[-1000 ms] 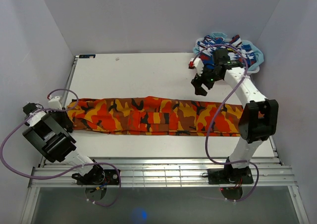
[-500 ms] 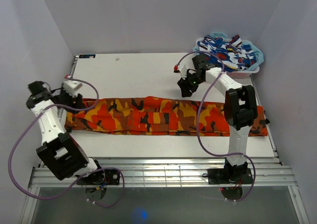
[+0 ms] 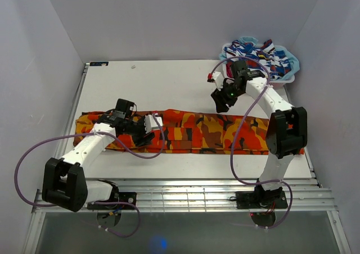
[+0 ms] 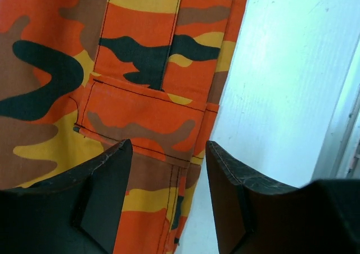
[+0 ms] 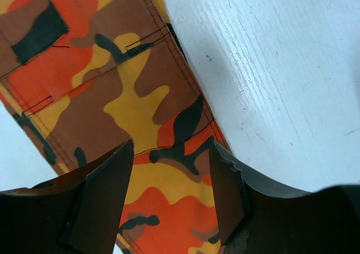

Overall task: Fold and stack the trousers
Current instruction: Fold the trousers

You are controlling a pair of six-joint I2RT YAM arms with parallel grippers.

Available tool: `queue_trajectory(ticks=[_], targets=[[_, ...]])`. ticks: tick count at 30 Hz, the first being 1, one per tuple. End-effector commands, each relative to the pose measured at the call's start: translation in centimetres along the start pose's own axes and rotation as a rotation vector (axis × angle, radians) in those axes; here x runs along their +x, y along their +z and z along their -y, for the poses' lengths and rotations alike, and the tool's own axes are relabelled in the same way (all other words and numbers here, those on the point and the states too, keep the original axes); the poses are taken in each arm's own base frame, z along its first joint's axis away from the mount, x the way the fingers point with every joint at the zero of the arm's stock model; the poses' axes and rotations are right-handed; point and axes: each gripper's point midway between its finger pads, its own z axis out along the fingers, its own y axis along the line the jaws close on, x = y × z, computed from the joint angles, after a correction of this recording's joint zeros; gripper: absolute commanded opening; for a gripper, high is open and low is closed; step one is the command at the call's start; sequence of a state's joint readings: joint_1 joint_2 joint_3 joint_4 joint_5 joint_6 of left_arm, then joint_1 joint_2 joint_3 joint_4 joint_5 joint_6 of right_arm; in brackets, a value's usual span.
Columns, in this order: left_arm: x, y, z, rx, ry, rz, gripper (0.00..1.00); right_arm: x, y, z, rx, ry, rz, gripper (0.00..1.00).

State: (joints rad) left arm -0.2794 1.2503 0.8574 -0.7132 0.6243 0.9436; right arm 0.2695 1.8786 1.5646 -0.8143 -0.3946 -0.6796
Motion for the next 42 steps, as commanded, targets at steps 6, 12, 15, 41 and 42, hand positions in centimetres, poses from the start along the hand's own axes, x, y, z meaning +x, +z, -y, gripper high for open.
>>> queue_trajectory(ticks=[6, 12, 15, 41, 42], targets=[[0.9, 1.8, -1.4, -0.091, 0.182, -0.068, 0.65, -0.9, -3.0, -2.0, -0.028, -0.007, 0.016, 0.65], [1.6, 2.2, -1.1, -0.069, 0.254, -0.086, 0.61, -3.8, -2.2, -1.5, -0.097, -0.023, 0.088, 0.67], [1.3, 2.0, -0.9, -0.073, 0.295, -0.062, 0.6, -5.3, -0.9, -1.3, -0.162, -0.003, 0.124, 0.66], [3.8, 5.9, 2.1, -0.015, 0.398, -0.069, 0.48, -8.9, 6.7, -1.8, -0.42, 0.222, 0.312, 0.68], [4.2, 6.1, 2.0, -0.011, 0.393, -0.086, 0.43, -8.9, 6.7, -1.7, -0.416, 0.219, 0.311, 0.68]])
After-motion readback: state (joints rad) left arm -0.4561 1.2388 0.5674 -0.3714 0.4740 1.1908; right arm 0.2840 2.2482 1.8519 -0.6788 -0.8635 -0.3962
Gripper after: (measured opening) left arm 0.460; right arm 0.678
